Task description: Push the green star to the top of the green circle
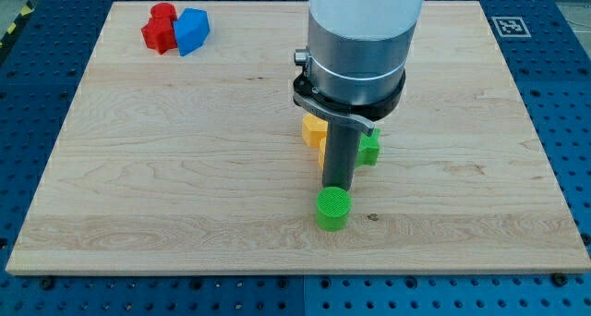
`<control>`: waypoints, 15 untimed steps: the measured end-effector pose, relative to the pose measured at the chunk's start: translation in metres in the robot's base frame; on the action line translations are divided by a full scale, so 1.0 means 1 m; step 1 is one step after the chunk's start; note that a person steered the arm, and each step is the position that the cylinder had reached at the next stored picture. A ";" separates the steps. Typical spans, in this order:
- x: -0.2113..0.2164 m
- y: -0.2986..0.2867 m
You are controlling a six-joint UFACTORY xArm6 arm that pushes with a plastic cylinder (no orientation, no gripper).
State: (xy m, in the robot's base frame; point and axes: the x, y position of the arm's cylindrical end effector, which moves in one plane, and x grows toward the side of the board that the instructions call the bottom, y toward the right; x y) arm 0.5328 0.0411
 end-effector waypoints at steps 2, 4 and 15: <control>-0.025 0.000; -0.048 0.000; -0.076 0.037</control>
State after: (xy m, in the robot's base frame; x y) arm 0.4570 0.0777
